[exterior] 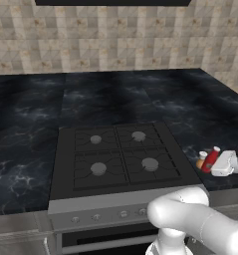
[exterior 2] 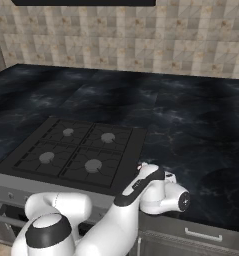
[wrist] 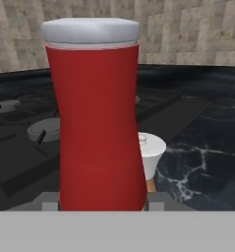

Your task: Take 2 condiments from the cabinet and move them on the counter near the stove.Make sure the condiments are lined up with each other, next to each other.

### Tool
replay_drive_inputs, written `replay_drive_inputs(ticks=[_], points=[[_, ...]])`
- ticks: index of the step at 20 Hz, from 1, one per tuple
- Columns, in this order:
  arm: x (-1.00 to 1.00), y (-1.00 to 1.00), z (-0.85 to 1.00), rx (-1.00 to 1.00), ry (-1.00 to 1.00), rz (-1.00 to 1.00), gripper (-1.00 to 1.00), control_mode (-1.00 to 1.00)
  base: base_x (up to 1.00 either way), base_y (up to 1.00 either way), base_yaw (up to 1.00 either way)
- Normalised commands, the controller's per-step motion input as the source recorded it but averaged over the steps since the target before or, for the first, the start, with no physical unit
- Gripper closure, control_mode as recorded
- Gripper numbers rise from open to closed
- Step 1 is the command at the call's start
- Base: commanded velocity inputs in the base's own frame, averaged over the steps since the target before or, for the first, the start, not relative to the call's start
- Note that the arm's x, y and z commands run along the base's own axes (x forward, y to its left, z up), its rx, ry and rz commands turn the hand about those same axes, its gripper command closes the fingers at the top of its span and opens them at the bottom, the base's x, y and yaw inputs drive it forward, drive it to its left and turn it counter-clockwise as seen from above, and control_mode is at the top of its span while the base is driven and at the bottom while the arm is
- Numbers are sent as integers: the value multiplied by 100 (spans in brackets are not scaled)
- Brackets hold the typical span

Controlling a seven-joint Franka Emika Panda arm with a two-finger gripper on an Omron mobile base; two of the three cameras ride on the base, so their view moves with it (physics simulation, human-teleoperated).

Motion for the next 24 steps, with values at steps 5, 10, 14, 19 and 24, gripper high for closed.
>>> replay_drive_inputs(ticks=[5, 10, 14, 19, 24], points=[[7, -5, -7, 0, 0, 0, 100, -100, 0, 0, 0], [1, 0, -8, 0, 0, 0, 100, -100, 0, 0, 0], [0, 0, -14, 0, 0, 0, 100, -100, 0, 0, 0], [0, 0, -16, 0, 0, 0, 100, -100, 0, 0, 0], [1, 0, -16, 0, 0, 0, 100, -100, 0, 0, 0]])
